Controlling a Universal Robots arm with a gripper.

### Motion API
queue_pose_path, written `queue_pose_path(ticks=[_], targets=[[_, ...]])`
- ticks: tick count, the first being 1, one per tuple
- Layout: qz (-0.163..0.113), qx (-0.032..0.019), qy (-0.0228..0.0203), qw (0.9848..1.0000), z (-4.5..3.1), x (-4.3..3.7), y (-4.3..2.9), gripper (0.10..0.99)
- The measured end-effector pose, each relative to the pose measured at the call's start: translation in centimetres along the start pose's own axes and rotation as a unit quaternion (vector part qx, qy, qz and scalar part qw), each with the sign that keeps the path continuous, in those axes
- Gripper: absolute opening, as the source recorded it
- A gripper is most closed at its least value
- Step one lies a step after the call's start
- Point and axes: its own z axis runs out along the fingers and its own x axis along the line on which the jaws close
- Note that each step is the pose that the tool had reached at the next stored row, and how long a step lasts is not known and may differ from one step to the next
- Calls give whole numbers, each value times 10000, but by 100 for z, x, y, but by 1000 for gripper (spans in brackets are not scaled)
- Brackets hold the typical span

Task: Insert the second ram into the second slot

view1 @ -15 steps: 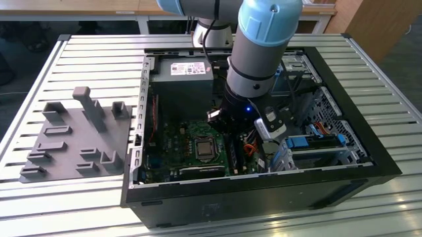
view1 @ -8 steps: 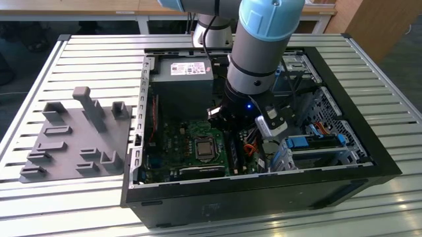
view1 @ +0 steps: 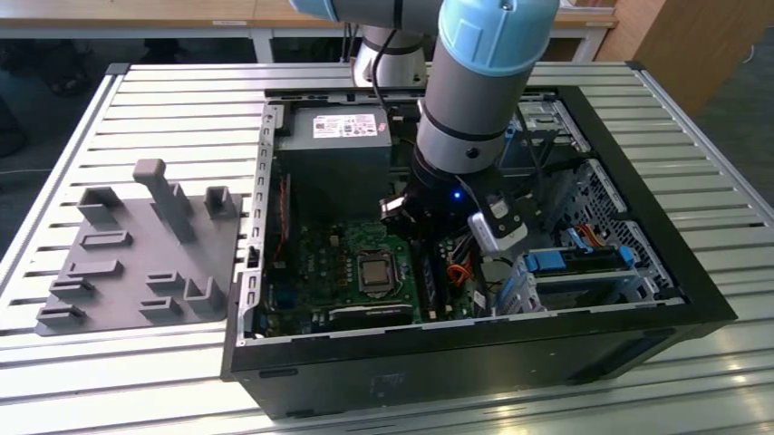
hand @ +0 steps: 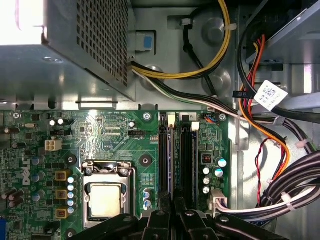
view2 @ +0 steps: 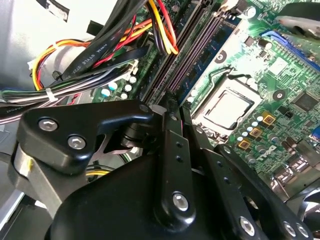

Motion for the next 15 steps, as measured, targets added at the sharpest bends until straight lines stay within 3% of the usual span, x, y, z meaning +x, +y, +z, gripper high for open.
queue_pose_path(ticks=[15], targets=[[21,-4,0,10000,48,-10,-2,141]])
